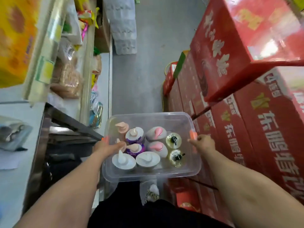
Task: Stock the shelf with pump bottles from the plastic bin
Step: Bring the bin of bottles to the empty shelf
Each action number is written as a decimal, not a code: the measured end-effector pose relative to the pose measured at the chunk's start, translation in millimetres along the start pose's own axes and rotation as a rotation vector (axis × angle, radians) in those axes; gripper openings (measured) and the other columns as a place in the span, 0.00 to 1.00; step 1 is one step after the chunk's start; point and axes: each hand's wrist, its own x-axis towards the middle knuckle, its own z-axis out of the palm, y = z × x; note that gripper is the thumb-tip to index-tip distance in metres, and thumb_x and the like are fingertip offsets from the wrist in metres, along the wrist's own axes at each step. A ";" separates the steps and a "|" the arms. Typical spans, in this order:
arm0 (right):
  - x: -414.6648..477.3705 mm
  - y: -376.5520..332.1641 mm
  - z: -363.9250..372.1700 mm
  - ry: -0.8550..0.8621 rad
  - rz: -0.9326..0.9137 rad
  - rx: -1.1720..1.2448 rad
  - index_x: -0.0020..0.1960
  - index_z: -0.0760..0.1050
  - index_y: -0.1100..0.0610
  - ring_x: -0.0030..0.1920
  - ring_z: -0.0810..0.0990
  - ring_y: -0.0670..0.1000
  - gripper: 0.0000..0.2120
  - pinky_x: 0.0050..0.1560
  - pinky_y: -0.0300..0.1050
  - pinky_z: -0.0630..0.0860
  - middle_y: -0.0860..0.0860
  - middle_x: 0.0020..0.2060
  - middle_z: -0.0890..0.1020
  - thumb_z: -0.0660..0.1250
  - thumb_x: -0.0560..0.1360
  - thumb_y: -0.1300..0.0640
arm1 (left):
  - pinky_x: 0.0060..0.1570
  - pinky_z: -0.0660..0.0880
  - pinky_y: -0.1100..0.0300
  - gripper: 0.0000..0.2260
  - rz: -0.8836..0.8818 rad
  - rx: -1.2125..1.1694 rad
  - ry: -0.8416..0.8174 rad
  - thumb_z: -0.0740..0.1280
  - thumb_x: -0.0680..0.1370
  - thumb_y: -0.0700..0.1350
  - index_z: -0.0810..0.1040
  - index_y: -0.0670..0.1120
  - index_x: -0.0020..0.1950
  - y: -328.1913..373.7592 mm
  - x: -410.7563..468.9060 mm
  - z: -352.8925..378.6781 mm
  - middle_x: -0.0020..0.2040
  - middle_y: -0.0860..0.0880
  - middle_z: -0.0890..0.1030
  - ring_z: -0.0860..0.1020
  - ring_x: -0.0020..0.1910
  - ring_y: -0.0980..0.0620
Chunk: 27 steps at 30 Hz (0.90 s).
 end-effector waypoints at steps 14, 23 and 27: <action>210.9 -236.2 -70.9 -0.043 0.003 0.071 0.46 0.81 0.60 0.42 0.77 0.55 0.19 0.41 0.43 0.69 0.57 0.39 0.82 0.76 0.71 0.43 | 0.55 0.71 0.54 0.44 0.017 0.039 0.019 0.74 0.67 0.67 0.64 0.51 0.77 215.0 180.4 -125.0 0.72 0.43 0.72 0.74 0.66 0.42; 352.5 -399.2 -143.3 -0.081 -0.080 -0.060 0.33 0.73 0.58 0.40 0.79 0.58 0.21 0.34 0.44 0.65 0.54 0.29 0.77 0.74 0.72 0.44 | 0.54 0.75 0.52 0.46 -0.016 -0.014 0.079 0.73 0.63 0.71 0.66 0.52 0.76 363.1 289.0 -196.4 0.66 0.43 0.78 0.79 0.60 0.41; 414.3 -468.5 -176.0 -0.073 -0.057 -0.051 0.37 0.79 0.58 0.39 0.81 0.57 0.19 0.38 0.45 0.70 0.56 0.33 0.83 0.75 0.71 0.42 | 0.35 0.70 0.60 0.43 0.024 -0.031 0.066 0.73 0.66 0.69 0.67 0.51 0.75 437.4 353.3 -231.3 0.58 0.44 0.81 0.79 0.42 0.48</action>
